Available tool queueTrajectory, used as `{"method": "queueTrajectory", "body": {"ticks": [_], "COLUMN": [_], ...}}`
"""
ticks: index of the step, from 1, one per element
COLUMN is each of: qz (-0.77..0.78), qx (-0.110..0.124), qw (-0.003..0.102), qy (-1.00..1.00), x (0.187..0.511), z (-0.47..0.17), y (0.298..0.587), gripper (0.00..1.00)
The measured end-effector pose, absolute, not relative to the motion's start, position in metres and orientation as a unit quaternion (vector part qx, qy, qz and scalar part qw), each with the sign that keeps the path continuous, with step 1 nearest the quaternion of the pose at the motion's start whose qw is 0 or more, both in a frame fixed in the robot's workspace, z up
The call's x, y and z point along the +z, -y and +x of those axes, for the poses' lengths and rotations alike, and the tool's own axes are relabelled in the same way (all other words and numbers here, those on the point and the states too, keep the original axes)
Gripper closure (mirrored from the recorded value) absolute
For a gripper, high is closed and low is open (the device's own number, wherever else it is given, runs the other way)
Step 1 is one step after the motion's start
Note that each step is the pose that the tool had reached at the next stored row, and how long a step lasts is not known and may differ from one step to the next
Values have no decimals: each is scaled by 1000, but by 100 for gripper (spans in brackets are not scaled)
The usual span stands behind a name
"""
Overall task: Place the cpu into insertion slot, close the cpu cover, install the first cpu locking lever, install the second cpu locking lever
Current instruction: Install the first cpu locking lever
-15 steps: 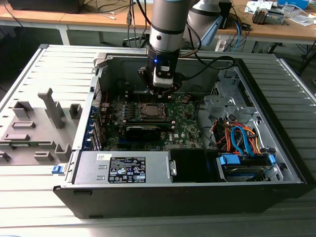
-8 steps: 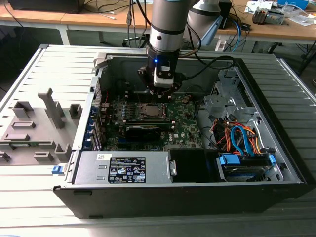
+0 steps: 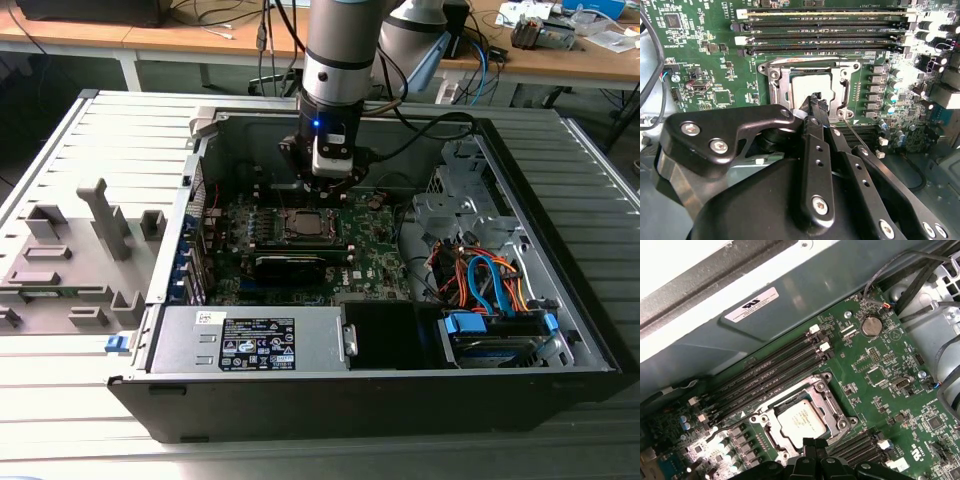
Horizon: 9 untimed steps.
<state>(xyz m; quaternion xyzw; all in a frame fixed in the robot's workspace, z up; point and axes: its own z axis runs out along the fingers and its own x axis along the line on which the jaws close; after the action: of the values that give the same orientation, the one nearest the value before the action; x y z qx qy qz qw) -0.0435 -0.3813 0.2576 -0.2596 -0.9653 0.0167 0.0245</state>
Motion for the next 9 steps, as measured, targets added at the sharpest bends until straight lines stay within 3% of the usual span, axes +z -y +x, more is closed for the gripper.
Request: {"method": "queueTrajectory", "body": {"ticks": [9], "qz": [-251], "qx": [17], "qw": [24], "qy": [967], "x": [258], "z": [-44], "y": [381], "gripper": [89]}}
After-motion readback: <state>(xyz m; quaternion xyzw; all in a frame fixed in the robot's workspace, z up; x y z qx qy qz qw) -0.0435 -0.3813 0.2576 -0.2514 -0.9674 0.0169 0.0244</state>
